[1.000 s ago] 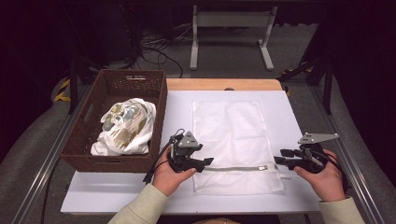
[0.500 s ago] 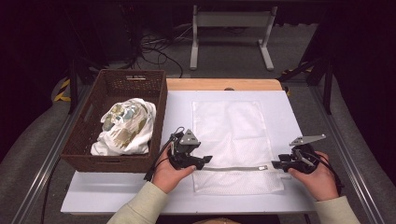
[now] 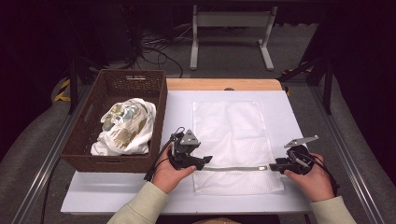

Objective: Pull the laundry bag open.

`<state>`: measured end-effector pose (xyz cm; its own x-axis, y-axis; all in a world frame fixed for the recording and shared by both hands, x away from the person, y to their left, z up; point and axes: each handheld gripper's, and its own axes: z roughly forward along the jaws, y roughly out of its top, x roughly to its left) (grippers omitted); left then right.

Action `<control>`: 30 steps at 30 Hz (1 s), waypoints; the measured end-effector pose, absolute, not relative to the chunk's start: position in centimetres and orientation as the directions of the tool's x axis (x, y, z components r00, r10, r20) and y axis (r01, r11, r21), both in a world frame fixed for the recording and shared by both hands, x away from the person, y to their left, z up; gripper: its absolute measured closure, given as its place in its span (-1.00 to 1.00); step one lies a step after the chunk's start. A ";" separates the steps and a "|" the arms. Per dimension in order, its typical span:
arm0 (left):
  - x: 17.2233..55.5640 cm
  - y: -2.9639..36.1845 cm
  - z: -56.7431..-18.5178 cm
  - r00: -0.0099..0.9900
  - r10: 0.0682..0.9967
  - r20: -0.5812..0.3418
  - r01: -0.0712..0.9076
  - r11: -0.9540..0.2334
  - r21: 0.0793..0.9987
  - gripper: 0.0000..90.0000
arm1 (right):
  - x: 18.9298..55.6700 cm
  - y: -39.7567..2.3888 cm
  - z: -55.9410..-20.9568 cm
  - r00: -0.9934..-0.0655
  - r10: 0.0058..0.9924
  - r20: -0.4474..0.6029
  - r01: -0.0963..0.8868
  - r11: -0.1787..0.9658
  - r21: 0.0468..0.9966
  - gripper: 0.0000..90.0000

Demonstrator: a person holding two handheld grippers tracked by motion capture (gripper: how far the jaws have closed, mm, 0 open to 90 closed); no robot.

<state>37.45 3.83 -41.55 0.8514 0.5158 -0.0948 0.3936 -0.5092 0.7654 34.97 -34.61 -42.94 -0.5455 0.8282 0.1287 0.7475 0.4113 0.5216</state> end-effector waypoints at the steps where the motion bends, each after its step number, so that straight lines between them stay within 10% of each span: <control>1: 37.4 3.8 -41.6 0.851 0.516 -0.095 0.394 -0.509 0.765 -0.31 | 35.0 -34.6 -42.9 -0.546 0.828 0.129 0.747 0.411 0.522 0.31; 30: 37.3 3.7 -41.5 0.855 0.510 -0.094 0.389 -0.511 0.767 -0.32 | 34.5 -32.9 -42.9 -0.600 0.799 0.044 0.702 0.500 0.506 0.94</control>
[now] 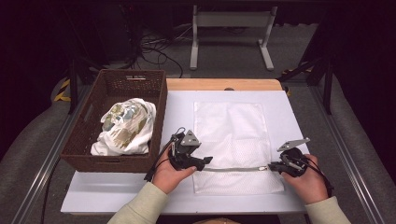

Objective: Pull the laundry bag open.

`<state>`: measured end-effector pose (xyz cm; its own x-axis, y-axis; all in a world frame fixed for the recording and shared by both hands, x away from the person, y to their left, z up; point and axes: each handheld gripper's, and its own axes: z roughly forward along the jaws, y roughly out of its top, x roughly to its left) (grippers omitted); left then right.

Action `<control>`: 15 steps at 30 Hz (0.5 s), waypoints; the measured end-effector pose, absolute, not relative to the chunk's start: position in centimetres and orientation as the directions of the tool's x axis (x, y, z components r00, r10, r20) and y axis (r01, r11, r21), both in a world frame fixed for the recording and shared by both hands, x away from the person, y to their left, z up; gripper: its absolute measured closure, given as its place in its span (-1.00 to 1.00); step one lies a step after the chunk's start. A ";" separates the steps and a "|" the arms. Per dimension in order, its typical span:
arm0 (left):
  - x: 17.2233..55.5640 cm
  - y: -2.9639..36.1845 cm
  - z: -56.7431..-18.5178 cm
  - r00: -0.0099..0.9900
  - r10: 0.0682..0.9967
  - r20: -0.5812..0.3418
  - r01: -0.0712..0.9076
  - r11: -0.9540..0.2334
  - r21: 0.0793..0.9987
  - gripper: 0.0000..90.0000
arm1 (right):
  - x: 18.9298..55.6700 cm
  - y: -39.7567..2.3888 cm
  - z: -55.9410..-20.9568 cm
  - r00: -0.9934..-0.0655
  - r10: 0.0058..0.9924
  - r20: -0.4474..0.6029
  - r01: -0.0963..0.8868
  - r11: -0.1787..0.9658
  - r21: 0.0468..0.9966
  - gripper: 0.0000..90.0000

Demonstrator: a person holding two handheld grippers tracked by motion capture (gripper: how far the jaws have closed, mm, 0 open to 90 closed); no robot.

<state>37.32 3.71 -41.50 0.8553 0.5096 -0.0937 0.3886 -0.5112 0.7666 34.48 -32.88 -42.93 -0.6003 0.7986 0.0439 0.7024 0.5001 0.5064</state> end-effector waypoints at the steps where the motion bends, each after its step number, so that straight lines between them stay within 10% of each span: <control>1: 37.3 3.7 -41.5 0.855 0.509 -0.097 0.389 -0.508 0.769 -0.32 | 34.5 -32.9 -42.9 -0.601 0.798 0.046 0.702 0.499 0.508 0.94; 15: 36.3 0.6 -39.5 0.916 0.385 -0.110 0.308 -0.503 0.807 -0.46 | 34.3 -34.2 -41.7 -0.613 0.779 0.130 0.689 0.447 0.571 0.95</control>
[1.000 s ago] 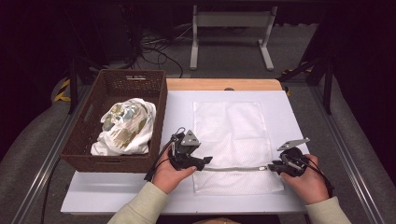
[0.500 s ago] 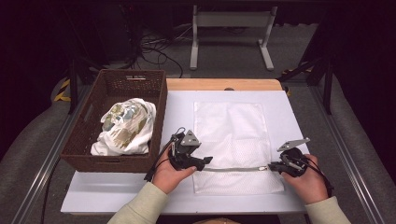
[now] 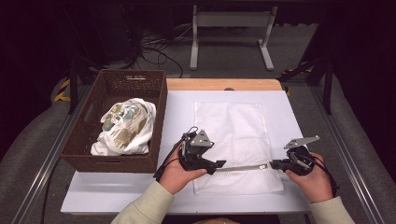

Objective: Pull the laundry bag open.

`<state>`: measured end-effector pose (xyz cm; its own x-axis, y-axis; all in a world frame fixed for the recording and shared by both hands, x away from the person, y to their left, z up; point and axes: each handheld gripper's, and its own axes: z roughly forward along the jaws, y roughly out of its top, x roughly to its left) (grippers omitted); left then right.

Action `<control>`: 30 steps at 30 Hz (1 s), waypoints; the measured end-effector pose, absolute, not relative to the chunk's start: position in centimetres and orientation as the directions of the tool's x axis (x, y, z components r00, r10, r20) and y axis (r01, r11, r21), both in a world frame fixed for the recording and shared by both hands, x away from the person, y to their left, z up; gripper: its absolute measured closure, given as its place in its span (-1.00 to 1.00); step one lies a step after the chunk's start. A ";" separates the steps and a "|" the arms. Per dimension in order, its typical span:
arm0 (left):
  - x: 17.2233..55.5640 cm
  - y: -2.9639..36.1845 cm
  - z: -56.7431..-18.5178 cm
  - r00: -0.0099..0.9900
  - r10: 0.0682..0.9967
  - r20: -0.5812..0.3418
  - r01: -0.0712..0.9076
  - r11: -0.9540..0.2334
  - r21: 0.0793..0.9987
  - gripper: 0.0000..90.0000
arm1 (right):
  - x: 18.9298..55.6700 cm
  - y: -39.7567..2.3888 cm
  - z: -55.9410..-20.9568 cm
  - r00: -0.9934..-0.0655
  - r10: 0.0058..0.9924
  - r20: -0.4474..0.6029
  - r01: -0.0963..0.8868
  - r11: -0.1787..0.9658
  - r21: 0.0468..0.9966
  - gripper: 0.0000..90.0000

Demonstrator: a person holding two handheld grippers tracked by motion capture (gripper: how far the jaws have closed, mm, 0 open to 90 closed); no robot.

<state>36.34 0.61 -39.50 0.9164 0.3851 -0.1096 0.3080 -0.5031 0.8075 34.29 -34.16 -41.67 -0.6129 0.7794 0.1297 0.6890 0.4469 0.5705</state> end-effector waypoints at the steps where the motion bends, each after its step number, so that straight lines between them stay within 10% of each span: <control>1: 36.2 -0.1 -39.3 0.923 0.368 -0.111 0.296 -0.498 0.815 -0.46 | 34.3 -34.2 -41.6 -0.614 0.778 0.134 0.687 0.444 0.575 0.95; 30: 35.6 -7.4 -40.0 0.942 0.302 -0.145 0.268 -0.419 0.868 0.03 | 34.1 -35.0 -40.9 -0.623 0.765 0.162 0.666 0.411 0.622 0.95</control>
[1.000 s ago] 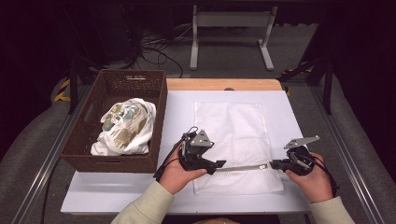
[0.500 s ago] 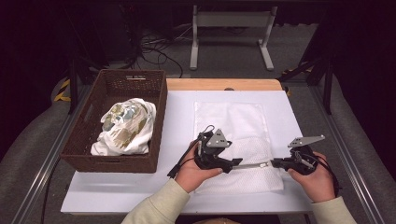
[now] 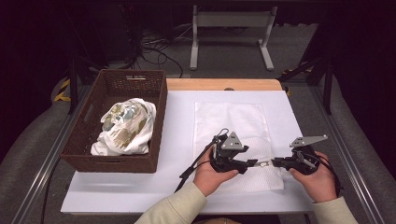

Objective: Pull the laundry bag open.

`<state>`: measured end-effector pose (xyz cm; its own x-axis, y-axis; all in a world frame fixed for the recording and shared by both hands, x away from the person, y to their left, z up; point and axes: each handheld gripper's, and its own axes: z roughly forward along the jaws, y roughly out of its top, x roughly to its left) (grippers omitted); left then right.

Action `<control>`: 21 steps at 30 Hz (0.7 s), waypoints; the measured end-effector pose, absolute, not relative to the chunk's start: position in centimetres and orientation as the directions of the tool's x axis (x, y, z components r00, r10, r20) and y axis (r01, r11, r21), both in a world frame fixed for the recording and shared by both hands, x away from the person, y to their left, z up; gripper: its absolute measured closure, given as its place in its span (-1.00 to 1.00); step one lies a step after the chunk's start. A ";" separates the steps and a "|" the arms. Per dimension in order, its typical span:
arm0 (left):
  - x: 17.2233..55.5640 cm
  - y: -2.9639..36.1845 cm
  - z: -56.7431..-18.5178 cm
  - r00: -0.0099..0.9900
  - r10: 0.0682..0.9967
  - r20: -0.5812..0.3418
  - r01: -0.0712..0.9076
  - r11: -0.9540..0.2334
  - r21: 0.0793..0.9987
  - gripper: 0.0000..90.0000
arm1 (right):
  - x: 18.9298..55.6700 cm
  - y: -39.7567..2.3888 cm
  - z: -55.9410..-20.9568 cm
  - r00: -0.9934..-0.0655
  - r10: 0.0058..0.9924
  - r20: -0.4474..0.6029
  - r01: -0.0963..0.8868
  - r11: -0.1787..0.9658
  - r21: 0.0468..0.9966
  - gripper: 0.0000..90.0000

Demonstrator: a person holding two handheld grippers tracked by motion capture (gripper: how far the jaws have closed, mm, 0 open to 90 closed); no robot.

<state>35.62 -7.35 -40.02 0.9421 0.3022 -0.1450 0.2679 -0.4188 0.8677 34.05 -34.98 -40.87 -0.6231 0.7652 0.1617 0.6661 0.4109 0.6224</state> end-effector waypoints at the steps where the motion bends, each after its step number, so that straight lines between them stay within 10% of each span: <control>1: 35.6 -7.5 -40.1 0.943 0.300 -0.144 0.267 -0.422 0.867 0.06 | 34.1 -35.0 -40.9 -0.623 0.765 0.162 0.666 0.411 0.622 0.95; 21: 35.8 -11.4 -43.6 0.943 0.253 -0.219 0.322 -0.511 0.797 0.45 | 33.8 -34.7 -40.5 -0.634 0.757 0.158 0.658 0.421 0.624 0.95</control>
